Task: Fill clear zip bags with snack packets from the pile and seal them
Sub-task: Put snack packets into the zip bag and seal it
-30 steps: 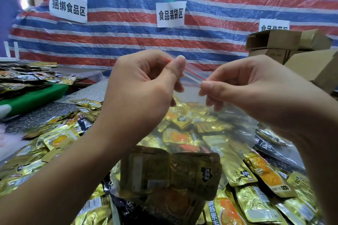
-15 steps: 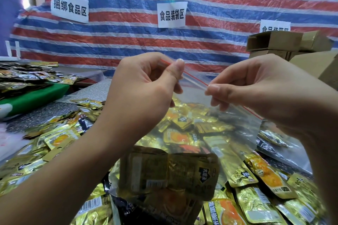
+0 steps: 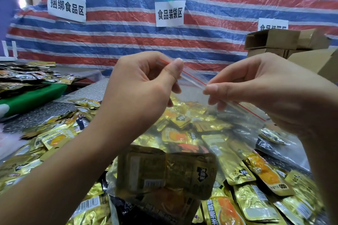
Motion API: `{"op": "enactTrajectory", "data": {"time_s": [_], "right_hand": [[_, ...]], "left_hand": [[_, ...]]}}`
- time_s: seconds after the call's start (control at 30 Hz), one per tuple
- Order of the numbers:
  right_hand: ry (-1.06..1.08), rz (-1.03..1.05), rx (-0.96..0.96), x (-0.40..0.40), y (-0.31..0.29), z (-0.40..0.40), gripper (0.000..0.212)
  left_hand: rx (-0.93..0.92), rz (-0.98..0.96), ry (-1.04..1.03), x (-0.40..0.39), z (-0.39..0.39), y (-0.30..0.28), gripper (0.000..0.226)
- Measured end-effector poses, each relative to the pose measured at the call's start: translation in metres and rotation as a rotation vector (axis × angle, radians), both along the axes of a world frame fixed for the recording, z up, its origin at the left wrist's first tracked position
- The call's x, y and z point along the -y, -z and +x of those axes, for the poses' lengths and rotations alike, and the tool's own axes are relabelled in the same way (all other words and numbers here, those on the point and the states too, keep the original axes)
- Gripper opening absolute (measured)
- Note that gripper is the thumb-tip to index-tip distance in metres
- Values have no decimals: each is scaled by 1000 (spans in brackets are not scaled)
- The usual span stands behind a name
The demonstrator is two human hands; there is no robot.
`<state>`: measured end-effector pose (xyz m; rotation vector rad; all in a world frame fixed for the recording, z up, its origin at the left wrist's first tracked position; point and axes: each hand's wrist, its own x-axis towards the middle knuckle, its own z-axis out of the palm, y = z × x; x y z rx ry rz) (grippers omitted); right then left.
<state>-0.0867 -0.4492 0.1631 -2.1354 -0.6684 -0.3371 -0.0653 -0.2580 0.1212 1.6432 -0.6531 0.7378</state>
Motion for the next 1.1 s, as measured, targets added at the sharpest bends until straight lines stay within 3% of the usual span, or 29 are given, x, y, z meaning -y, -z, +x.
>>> {"op": "enactTrajectory", "data": {"time_s": [0.13, 0.2, 0.27, 0.43, 0.6, 0.83, 1.1], "right_hand": [[50, -15, 1, -1, 1, 1, 37], [98, -48, 7, -1, 4, 4, 24], [139, -57, 23, -2, 8, 9, 11], [255, -94, 75, -9, 18, 19, 19], [304, -224, 108, -11, 24, 26, 21], [322, -314, 89, -7, 29, 37, 21], [330, -376, 58, 9, 25, 39, 19]], "left_hand": [[-15, 6, 11, 0, 0, 0, 26], [-72, 3, 46, -2, 1, -1, 27], [-187, -2, 103, -4, 5, -2, 27], [-478, -48, 255, -5, 15, -3, 34], [-274, -40, 46, -2, 23, 8, 34], [-181, -205, -70, -2, 33, 13, 38], [-71, -228, -153, -14, 41, 14, 42]]}}
